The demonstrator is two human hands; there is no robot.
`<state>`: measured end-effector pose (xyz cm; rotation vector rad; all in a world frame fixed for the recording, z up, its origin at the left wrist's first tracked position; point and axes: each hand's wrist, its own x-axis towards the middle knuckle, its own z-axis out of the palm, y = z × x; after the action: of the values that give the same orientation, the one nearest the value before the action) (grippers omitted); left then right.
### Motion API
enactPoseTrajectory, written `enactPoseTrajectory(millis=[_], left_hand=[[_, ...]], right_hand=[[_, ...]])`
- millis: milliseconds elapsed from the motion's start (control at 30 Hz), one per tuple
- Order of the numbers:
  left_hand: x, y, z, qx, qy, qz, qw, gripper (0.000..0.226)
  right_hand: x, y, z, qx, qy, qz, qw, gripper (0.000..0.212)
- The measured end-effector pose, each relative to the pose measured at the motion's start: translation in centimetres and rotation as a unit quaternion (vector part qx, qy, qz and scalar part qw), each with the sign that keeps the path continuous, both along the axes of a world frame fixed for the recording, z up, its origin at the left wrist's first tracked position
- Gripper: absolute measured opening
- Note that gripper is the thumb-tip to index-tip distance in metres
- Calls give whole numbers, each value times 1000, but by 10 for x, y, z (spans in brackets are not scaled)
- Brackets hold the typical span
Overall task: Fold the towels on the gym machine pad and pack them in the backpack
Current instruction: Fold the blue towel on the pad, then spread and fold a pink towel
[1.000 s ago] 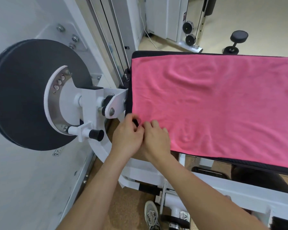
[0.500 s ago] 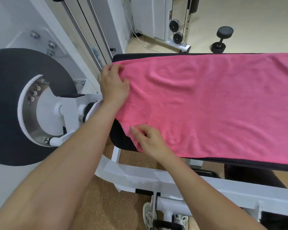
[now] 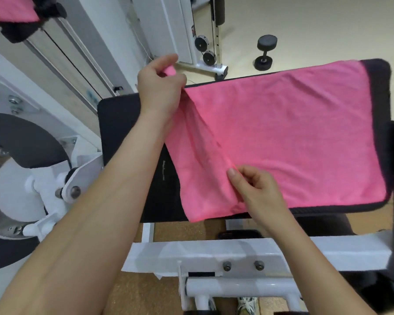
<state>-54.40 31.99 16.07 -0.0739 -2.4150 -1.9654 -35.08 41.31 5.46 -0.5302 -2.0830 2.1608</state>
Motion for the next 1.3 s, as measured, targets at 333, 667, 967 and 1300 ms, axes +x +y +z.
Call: enactPoseTrajectory(millis=[333, 667, 967, 1300], left_hand=[[42, 159, -12, -23, 21, -142, 989, 63], [57, 251, -41, -252, 170, -291, 907, 46], [54, 265, -51, -289, 347, -281, 847, 20], [47, 272, -59, -377, 401, -345, 760, 35]], right_hand=[[65, 117, -7, 101, 13, -262, 960, 21], [89, 170, -41, 242, -104, -328, 907, 17], [94, 168, -52, 275, -116, -348, 889, 17], [92, 178, -50, 298, -141, -307, 893, 19]])
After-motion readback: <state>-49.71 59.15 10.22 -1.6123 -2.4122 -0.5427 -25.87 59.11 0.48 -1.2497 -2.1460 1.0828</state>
